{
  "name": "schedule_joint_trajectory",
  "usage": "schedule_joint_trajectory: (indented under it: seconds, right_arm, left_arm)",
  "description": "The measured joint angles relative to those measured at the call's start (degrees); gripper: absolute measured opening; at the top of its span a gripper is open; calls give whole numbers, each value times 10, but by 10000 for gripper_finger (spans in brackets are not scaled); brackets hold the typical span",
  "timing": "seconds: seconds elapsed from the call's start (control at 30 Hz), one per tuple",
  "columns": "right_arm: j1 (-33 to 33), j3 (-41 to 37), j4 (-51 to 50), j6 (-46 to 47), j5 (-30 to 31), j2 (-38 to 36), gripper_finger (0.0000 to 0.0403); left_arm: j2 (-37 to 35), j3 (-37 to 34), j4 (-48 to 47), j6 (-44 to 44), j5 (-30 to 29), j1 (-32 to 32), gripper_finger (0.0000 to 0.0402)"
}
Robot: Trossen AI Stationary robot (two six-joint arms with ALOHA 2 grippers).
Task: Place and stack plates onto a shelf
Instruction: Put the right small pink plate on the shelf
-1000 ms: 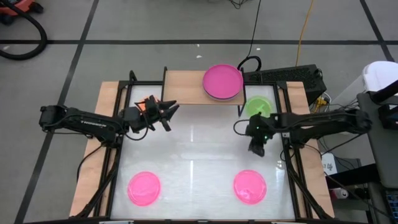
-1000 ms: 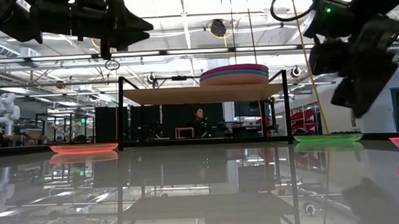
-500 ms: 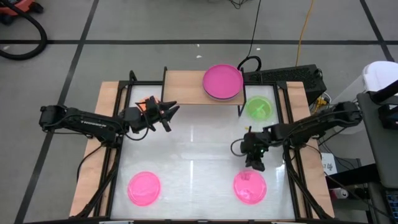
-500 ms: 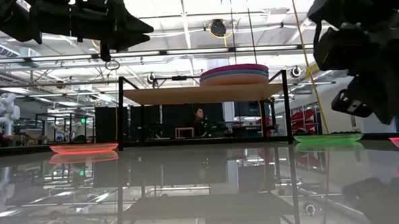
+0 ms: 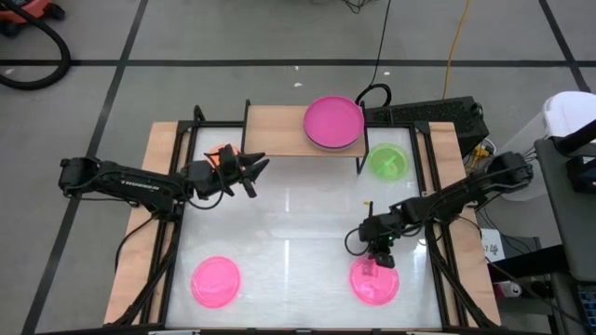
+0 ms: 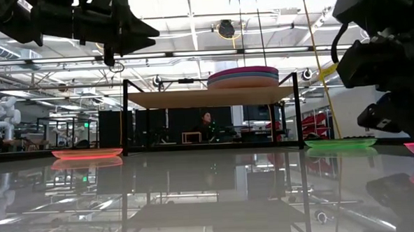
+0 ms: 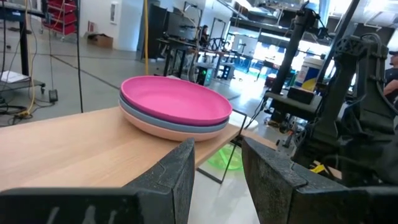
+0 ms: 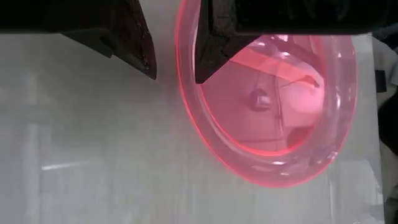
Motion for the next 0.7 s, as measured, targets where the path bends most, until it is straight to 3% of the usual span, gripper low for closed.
schedule_joint_trajectory:
  seconds: [0.33,0.57,0.7]
  right_arm:
    - [0,0,24,1,-1,4,87]
    - [0,0,21,-20,-2,4,12]
    - [0,0,22,-31,-3,4,4]
  left_arm:
    - [0,0,-1,-7,0,-6,138]
    - [0,0,-1,-7,0,-11,138]
    - [0,0,-1,-8,0,-11,138]
